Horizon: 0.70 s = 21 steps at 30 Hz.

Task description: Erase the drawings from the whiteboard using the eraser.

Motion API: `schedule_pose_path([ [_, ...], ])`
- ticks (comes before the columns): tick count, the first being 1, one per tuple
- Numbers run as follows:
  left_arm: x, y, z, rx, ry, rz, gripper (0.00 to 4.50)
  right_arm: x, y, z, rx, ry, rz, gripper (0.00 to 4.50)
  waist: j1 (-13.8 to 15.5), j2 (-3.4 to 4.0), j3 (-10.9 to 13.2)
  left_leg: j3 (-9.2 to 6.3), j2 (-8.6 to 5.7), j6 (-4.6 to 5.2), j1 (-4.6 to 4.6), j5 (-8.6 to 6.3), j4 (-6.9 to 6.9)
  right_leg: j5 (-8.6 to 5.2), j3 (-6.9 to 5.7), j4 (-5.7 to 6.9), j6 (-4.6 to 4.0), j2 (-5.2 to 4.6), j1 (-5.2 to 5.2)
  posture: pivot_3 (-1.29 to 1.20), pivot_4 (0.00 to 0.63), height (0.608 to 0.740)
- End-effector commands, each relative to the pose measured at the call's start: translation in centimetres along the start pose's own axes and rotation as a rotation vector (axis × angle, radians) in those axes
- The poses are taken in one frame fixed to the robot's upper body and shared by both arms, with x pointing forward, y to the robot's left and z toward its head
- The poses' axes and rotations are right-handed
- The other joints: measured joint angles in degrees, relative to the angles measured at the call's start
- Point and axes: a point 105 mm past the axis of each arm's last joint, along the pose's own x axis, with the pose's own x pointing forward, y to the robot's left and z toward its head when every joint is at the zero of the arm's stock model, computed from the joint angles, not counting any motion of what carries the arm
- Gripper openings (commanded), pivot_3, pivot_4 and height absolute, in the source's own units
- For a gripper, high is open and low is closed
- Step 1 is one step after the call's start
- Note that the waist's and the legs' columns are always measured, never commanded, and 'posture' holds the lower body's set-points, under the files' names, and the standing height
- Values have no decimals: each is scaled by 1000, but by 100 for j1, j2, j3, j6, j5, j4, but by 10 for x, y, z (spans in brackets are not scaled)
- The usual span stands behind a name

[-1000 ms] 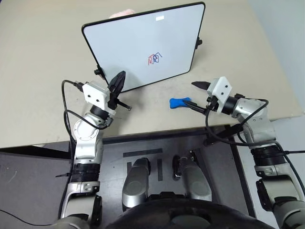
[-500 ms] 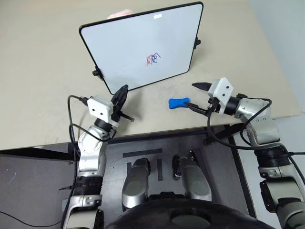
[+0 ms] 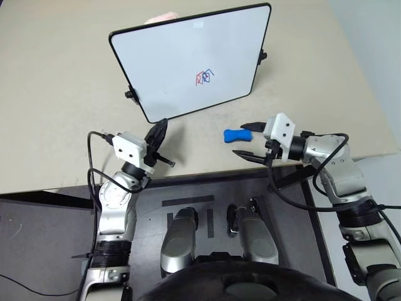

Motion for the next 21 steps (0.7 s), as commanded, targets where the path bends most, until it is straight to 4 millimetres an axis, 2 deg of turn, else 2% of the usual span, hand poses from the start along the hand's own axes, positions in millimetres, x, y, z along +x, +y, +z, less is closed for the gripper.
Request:
schedule_pose_path([
  [1, 5, -7, 10, 1, -48, -24, 0, -1, 5, 8, -28, -10, 40, 3776, -2, 0, 0, 0, 0, 0, 0, 0, 0, 0, 0, 0, 0, 0, 0, 0, 150, 740],
  [14, 9, -10, 11, -5, -61, -31, 0, 9, -5, -4, -22, 33, 49, 3776, -1, 0, 0, 0, 0, 10, 2, 6, -1, 1, 0, 3, -2, 0, 0, 0, 150, 740],
  [18, 9, -9, 12, -1, -63, -26, 0, 10, -5, -8, -14, 42, 58, 3776, -1, 0, 0, -1, 0, 11, 2, 6, -1, 25, 0, 1, -41, 0, 0, 0, 150, 740],
  [21, 9, -8, 12, 1, -64, -24, 0, 11, -6, -13, -11, 53, 59, 3776, -2, 0, 0, -1, 0, 12, 2, 6, -1, 24, 0, 1, -40, 0, 0, 0, 150, 740],
])
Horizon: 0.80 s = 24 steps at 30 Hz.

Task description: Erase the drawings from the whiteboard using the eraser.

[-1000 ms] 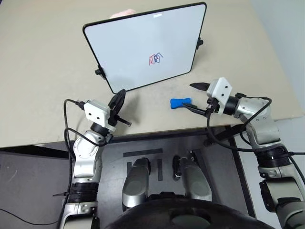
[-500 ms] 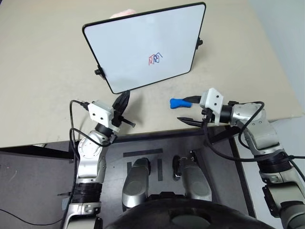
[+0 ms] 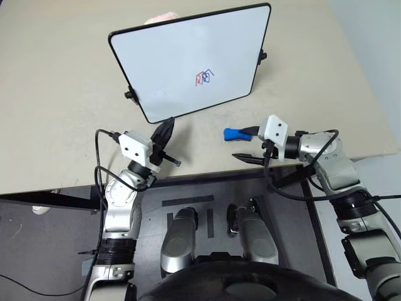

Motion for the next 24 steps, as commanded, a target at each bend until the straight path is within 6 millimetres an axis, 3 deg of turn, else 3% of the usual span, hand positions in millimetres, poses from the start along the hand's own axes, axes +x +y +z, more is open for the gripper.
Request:
schedule_pose_path([
  [1, 2, 1, 9, 21, -40, 5, 0, 1, -2, 1, -25, -1, 3, 3776, 0, 0, 0, 0, 0, 0, 0, 0, 0, 0, 0, 0, 0, 0, 0, 0, 150, 740],
  [7, 3, 1, 10, 21, -41, 5, 0, 3, -3, -3, -23, 15, 2, 3776, -1, 0, 0, 0, 0, -4, 3, 1, 0, -2, 0, 1, 3, 0, 2, 0, 150, 740],
  [12, 3, 0, 9, 20, -42, 6, 0, 3, -5, -5, -42, 30, -10, 2249, -1, 0, 0, 0, 0, -6, 5, 2, 0, -20, 0, 2, 33, 0, 3, 0, 150, 740],
  [18, 4, 0, 10, 19, -43, 7, 0, 3, -6, -1, -63, 8, -18, 216, -1, -1, 0, 0, 1, -6, 6, 0, -1, 3, 0, 2, -4, 0, 3, 0, 150, 740],
  [19, 4, 0, 9, 19, -43, 8, 0, 3, -6, 0, -65, 3, -18, 28, -2, 0, 0, 0, 1, -5, 6, 0, -1, 3, 0, 1, -4, 0, 3, 0, 150, 740],
  [24, 5, 0, 9, 17, -43, 8, 0, 3, -7, 2, -74, -7, -22, 28, -7, 0, 0, 0, 1, -4, 6, 0, -1, 0, 0, 1, 0, 0, 3, 0, 150, 740],
])
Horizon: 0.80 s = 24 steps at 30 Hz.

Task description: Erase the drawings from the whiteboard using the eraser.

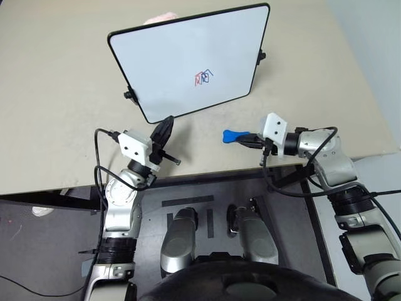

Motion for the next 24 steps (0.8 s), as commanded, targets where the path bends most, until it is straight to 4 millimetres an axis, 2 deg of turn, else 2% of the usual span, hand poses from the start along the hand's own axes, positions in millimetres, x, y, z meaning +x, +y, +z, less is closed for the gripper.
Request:
schedule_pose_path([
  [1, 3, -2, 8, 15, -36, -3, 0, 1, 0, 5, -20, -17, 3, 28, -1, 0, 0, 0, 0, 0, 0, 0, 0, 0, 0, 0, 0, 0, 0, 0, 150, 740],
  [4, 3, -1, 7, 15, -37, -2, 0, 1, -3, 11, -43, -38, -16, 28, -4, 0, 0, 0, 0, -1, 0, 0, 0, -3, 0, 0, 4, 0, 0, 0, 150, 740],
  [7, 3, -1, 7, 15, -37, -1, 0, 0, -6, 26, -72, -89, -29, 28, -7, 0, 0, 0, 0, 0, 0, 0, 0, -3, 0, 0, 4, 0, 0, 0, 150, 740],
  [12, 4, -2, 7, 12, -38, -5, 0, -2, -26, 80, -229, -242, -129, 28, -35, 3, 2, 0, 0, 1, -1, 1, 0, -2, 0, 0, 4, 0, -4, 0, 150, 740],
  [15, 5, -4, 6, 7, -40, -11, 0, 5, -33, 101, -326, -304, -169, 28, -37, 2, 1, -1, 0, 5, 1, 5, 0, 3, 0, 2, -6, 0, -5, 0, 150, 740],
  [18, 7, -5, 6, 5, -43, -16, 0, 11, -43, 110, -400, -328, -200, 28, -17, 2, 1, -7, 1, 7, 1, 5, 0, 17, 0, 1, -28, 0, -6, 0, 150, 740],
  [24, 10, -5, 6, 7, -50, -15, 0, 27, -64, 109, -523, -325, -239, 28, 19, 3, 2, -7, 0, -8, -10, -7, 0, 25, 0, 1, -41, -5, -25, 0, 150, 740],
])
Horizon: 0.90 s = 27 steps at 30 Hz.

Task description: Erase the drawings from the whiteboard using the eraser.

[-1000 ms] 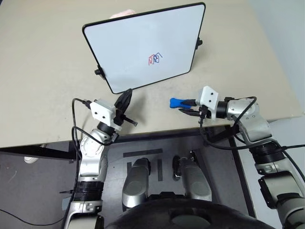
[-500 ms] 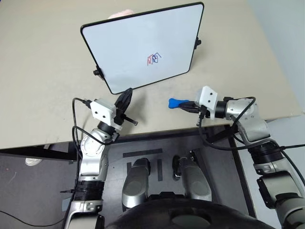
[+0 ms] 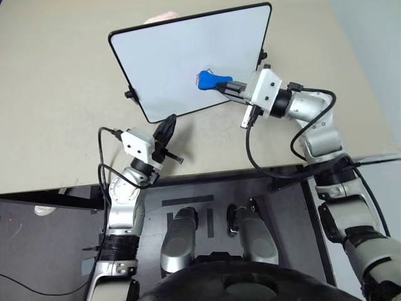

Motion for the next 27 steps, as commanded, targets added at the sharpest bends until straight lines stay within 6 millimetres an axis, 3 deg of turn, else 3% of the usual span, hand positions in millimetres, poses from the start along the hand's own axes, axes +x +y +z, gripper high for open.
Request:
schedule_pose_path([
  [1, 3, -2, 6, 20, -34, -10, 0, 12, -10, 2, -100, -32, -26, 28, -5, 0, 0, 0, 1, -2, 0, -1, 0, 1, -1, 2, -2, 0, -3, 0, 150, 740],
  [5, 4, -1, 7, 24, -41, -4, 0, 24, -10, -16, -127, 3, -20, 28, -10, 1, 0, 0, 3, -20, 0, -11, -4, 5, -1, 11, -13, 0, -19, 0, 150, 740],
  [16, 2, 0, 9, 33, -44, 13, 0, 43, 14, -37, -110, 42, 63, 28, -16, 1, 1, 2, 5, -57, -2, -35, -4, 19, -2, 14, -34, 0, -27, 0, 150, 740],
  [27, 3, 1, 9, 33, -45, 9, 0, 39, -35, -14, -228, -18, -173, 28, -22, 13, 8, 2, 6, -59, -3, -36, -4, 34, -2, 22, -54, -1, -36, 0, 150, 740],
])
